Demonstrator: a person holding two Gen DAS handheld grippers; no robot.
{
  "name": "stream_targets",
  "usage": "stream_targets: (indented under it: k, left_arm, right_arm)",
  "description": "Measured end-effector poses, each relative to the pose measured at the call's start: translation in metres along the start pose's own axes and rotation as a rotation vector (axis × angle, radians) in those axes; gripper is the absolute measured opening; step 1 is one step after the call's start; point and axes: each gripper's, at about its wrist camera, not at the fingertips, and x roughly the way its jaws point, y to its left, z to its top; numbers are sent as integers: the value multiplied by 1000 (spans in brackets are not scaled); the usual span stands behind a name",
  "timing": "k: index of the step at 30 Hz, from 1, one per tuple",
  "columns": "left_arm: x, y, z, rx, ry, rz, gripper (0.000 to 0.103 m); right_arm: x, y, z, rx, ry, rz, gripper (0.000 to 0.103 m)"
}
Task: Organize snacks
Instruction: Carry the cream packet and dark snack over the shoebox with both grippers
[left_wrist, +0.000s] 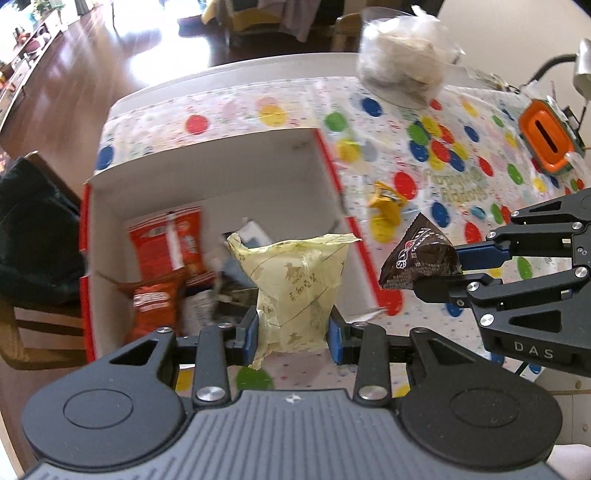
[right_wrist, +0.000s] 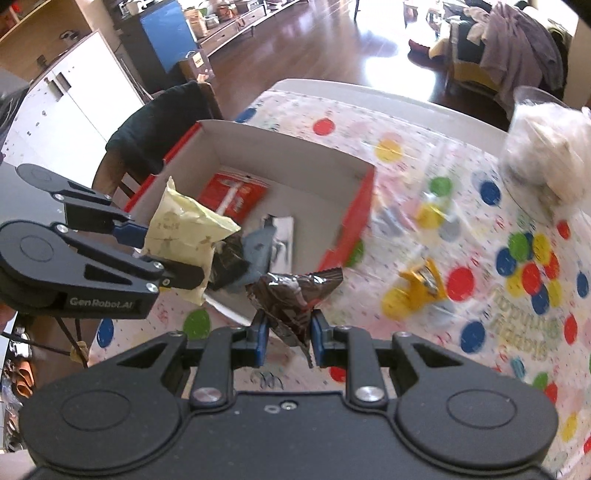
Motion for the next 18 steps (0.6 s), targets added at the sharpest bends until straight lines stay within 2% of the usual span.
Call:
stream_targets:
  k: [8, 18]
  left_arm:
    - [11, 52, -3, -64, 11, 47, 35]
    - [48, 99, 9, -103, 47, 119, 35]
  right_arm:
    - [32, 24, 23, -5, 16, -2, 22]
    - [94, 20, 56, 21, 50, -99, 22]
